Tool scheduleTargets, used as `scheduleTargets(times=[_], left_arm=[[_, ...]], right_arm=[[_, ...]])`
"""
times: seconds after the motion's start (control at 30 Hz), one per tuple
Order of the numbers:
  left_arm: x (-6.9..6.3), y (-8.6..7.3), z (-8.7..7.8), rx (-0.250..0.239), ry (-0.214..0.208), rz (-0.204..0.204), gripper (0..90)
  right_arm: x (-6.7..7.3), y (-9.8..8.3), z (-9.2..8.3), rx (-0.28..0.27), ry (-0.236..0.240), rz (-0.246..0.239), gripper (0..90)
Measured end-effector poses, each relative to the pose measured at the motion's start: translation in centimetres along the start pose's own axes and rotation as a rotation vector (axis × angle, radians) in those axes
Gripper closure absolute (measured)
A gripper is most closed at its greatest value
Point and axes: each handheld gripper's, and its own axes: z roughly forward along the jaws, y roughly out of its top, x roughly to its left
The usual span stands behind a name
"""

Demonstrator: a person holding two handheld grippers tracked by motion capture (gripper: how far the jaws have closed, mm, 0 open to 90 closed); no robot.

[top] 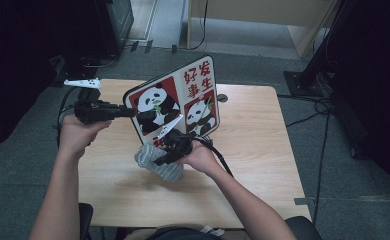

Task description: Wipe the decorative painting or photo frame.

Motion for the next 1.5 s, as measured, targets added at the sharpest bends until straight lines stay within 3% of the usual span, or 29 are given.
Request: scheduleTargets(times=[0.43, 0.8, 0.97, 1.5], left_arm=[[0.0, 0.0, 0.0, 0.0, 0.0, 0.001, 77.9], [0.0, 0.0, 0.0, 0.0, 0.0, 0.001, 77.8], [0.0, 0.0, 0.0, 0.001, 0.004, -0.001, 77.8], [0.0, 0.0, 0.0, -0.002, 0.002, 0.002, 77.7]], right_arm=[[-0.7, -1.3, 0.3, 0.02, -0.009, 0.007, 66.5], [-1.5, -2.2, -0.2, 0.015, -0.043, 0.018, 66.5], [-1.7, -2.4, -1.1, 0.015, -0.058, 0.027, 66.6], [-1.0, -1.6, -5.1, -0.021, -0.034, 0.043, 68.1]])
